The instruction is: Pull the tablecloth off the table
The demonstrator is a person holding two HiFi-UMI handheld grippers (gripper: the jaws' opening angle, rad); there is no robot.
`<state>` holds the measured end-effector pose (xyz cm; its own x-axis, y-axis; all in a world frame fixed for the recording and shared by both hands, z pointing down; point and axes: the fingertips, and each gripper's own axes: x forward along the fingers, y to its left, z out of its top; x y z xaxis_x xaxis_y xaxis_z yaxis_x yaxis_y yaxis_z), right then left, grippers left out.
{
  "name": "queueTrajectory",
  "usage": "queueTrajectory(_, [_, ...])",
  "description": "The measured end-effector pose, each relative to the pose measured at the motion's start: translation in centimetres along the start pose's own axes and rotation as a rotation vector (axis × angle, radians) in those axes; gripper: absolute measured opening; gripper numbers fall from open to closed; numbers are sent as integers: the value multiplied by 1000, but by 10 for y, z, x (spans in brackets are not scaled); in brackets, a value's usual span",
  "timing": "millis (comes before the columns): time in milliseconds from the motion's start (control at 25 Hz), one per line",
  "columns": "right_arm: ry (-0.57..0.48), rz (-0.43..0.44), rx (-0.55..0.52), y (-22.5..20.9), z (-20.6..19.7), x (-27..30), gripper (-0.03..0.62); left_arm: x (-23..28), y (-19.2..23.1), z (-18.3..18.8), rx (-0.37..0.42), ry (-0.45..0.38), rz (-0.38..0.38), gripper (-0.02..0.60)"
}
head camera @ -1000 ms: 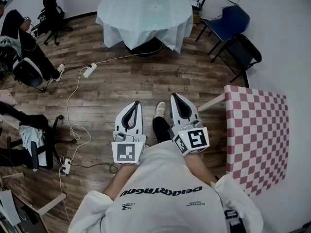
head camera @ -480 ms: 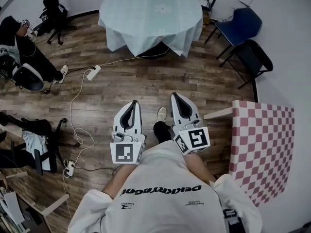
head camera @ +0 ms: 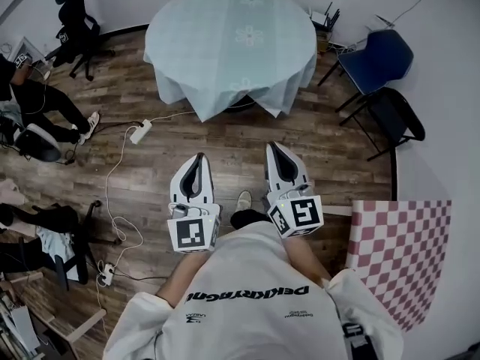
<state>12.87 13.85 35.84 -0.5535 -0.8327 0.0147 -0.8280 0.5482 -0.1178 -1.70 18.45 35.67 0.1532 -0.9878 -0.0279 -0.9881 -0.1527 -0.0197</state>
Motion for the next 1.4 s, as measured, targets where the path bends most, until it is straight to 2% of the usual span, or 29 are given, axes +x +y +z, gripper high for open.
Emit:
queueTrajectory(120, [-4,13,17,-23,10,30,35,36,3,4,12,-7,12,15])
queueTrajectory(280, [-2,32,40,-43,14,54,35,70,1,5,-1,34,39,15])
queueTrajectory(400, [12,29,57,-56,10,64,35,84,-5,0,11,32,20,15])
queueTrajectory(600, [42,30,80,-66,-6,76,35,99,-4,-14,18,82,26,15])
queueTrajectory(880, [68,-16,78,-87,-19,104,35,132,1,-35,6,113,-18,15])
queueTrajectory(1040, [77,-37,59,-101,-25,132,35,163,11,-47,-26,98,-45,15])
queueTrajectory(1160, [89,-49,51,-106,-24,163,35,189,29,-55,-63,119,-42,15])
queueTrajectory(1400, [98,-61,28,-108,-18,250,35,257,77,-61,-79,134,-63,15])
